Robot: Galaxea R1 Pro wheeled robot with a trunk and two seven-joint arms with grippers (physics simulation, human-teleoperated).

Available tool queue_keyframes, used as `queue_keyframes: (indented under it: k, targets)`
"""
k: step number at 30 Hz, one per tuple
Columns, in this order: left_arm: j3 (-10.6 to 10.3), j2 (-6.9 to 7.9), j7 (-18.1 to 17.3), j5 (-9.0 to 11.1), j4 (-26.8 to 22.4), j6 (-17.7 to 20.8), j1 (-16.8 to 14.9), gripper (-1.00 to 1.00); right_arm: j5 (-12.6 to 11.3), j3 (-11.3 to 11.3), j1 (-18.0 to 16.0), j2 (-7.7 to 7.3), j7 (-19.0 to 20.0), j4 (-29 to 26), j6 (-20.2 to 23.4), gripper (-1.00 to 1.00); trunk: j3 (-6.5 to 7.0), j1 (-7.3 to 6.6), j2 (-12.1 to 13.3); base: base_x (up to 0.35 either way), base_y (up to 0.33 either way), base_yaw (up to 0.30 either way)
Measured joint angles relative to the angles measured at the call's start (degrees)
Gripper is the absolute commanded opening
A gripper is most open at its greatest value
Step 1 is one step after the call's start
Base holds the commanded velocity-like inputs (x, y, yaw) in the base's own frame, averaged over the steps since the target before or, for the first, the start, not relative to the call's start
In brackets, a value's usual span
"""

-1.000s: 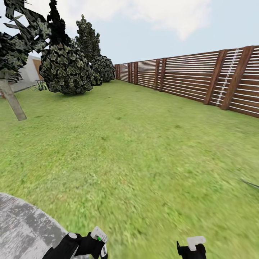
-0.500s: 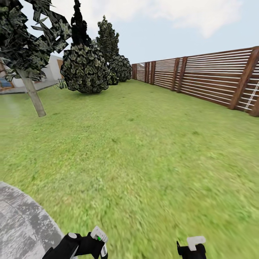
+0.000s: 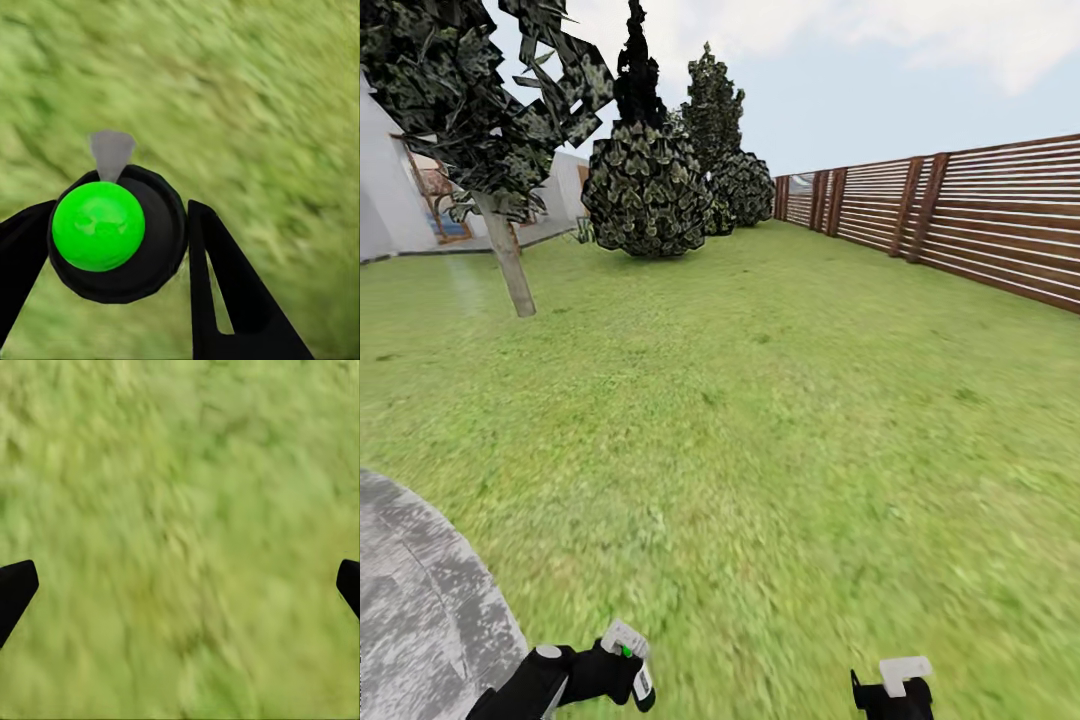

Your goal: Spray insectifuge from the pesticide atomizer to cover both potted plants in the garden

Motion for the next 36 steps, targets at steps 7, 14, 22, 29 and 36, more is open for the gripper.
queue_keyframes:
  k: [7,14,22,29,36]
  targets:
    - [1.1,0.12,0.0,0.0,0.0,-0.1,0.0,-1.0,0.0,0.0,0.0,0.0,0.0,0.0,0.0,1.0,0.0,0.0,0.0,0.316,-0.13,0.277]
    - [1.1,0.16,0.1,0.0,-0.1,-0.1,-0.1,-1.0,0.0,0.0,0.0,0.0,0.0,0.0,0.0,1.0,0.0,0.0,0.0,0.316,-0.129,0.276]
    - [1.2,0.22,0.2,0.0,-0.1,0.0,-0.2,-1.0,0.0,0.0,0.0,0.0,0.0,0.0,0.0,1.0,0.0,0.01,0.0,0.288,-0.112,0.277]
    - [1.2,0.22,0.2,0.0,-0.1,0.0,-0.2,-1.0,0.0,0.0,0.0,0.0,0.0,0.0,0.0,1.0,0.0,0.01,0.0,0.274,-0.097,0.277]
    - [1.2,0.09,2.5,0.1,-0.1,0.1,-0.2,-1.0,0.0,0.0,0.0,0.0,0.0,0.0,0.0,1.0,0.0,0.01,0.0,0.231,-0.082,0.277]
